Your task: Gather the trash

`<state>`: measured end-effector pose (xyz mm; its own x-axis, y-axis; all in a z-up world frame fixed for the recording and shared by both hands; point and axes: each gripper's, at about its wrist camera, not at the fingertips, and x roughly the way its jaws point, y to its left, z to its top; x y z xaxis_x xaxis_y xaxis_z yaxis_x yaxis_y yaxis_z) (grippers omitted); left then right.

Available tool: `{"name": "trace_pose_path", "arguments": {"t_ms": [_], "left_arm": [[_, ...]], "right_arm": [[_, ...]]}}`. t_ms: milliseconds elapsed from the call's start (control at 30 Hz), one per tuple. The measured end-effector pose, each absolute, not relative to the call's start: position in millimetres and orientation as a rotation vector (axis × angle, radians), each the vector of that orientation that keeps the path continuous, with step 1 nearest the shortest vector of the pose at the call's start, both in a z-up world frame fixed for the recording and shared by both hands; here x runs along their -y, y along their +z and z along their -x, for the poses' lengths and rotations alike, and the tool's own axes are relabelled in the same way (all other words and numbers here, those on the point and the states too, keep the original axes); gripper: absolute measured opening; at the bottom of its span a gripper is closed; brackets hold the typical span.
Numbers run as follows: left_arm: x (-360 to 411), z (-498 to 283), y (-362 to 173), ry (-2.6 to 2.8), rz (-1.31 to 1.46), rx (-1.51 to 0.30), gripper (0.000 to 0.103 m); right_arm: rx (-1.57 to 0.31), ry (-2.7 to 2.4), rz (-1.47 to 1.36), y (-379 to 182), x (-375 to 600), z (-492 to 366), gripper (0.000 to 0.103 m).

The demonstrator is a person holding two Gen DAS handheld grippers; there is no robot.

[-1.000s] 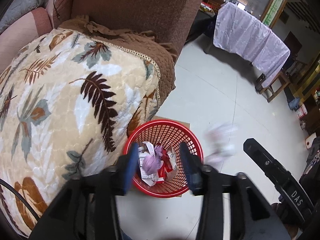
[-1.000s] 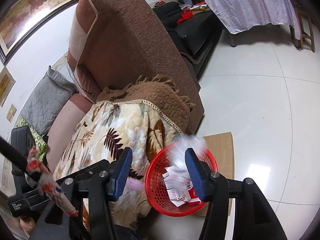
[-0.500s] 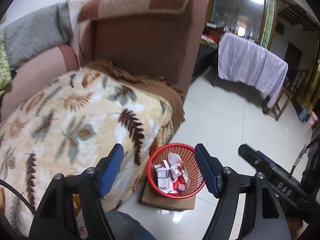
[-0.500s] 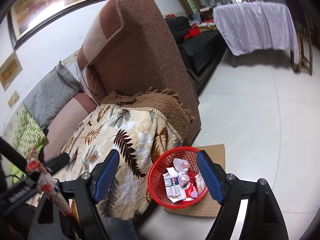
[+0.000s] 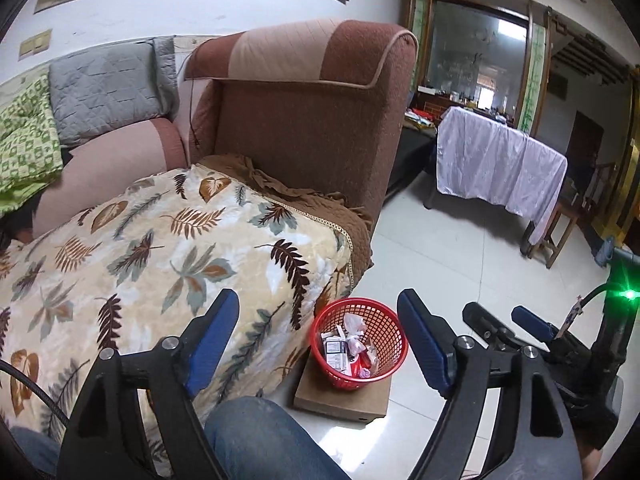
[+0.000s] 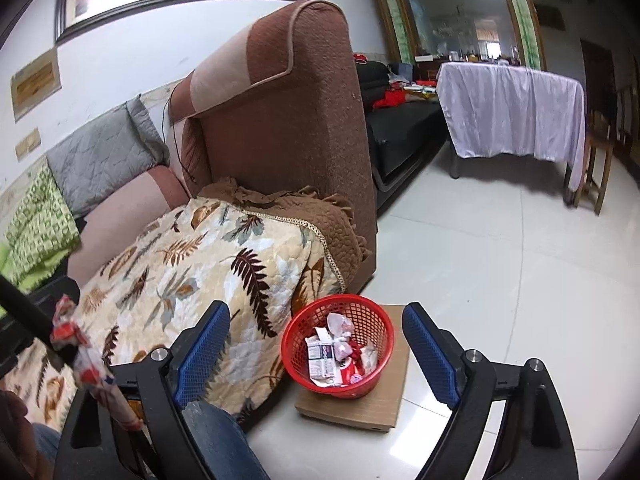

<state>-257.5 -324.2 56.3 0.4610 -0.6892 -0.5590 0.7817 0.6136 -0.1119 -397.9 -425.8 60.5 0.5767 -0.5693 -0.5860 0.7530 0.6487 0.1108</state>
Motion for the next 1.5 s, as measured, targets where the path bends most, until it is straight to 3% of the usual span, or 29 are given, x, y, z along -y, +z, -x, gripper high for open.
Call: {"name": "trace_pose_path", "arguments": {"t_ms": [300,1500], "left_arm": [[305.2,275.7,66.9,-0.92,-0.162,-0.566,0.085],[320.9,267.4,44.6,-0.905,-0.225,-0.663,0.086]], "right_arm": [[-0.54,-0.762,-0.402,69.4,414.8,411.3,0.097],[-0.572,-0.767,-0.447,55.1,428.6,409.5,0.098]]}}
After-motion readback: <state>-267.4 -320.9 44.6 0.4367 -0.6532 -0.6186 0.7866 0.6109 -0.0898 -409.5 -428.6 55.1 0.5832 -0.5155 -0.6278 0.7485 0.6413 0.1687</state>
